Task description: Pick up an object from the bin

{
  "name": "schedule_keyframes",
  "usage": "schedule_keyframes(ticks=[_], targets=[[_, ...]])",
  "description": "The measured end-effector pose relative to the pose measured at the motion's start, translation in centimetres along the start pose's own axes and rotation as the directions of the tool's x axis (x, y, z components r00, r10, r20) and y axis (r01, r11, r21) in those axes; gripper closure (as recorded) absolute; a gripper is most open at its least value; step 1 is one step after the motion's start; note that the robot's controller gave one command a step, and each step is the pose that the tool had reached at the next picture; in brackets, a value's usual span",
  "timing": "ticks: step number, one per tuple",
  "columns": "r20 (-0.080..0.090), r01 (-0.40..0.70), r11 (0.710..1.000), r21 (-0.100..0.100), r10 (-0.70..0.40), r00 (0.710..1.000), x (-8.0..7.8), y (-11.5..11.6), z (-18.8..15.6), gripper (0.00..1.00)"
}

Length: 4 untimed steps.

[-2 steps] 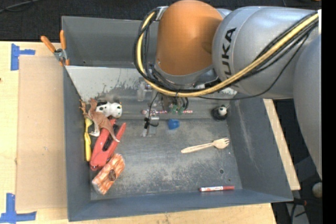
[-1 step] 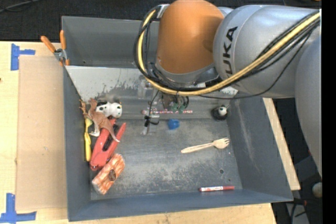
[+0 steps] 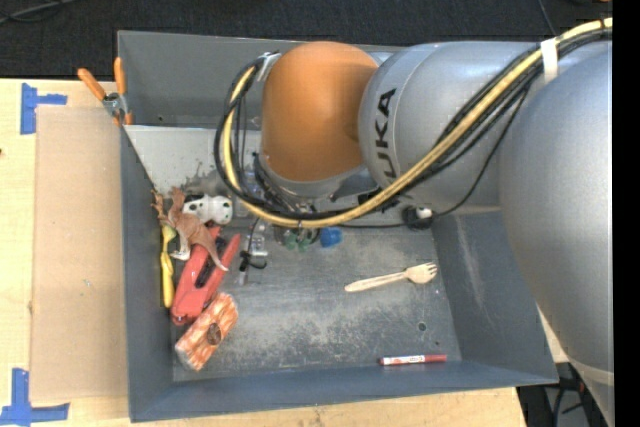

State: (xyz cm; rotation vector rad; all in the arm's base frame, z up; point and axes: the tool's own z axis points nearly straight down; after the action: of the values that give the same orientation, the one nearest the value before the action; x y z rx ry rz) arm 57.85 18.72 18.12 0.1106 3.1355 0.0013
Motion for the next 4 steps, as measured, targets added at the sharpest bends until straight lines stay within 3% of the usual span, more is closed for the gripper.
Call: schedule_keyframes(ticks=[1,2,3,4], targets=[[0.001,0.045,0.999,-0.001,-0.045,0.999,-2.2,2.5,8.6,0.0],[0.007,-0.001,1.0,-0.007,0.001,1.0,4.8,3.1,9.8,0.0],[0.009,-0.038,0.999,-0.008,0.038,0.999,8.0,3.2,10.1,0.0],[0.041,0.01,1.0,-0.024,-0.009,0.999,10.0,-1.1,10.3,0.0]])
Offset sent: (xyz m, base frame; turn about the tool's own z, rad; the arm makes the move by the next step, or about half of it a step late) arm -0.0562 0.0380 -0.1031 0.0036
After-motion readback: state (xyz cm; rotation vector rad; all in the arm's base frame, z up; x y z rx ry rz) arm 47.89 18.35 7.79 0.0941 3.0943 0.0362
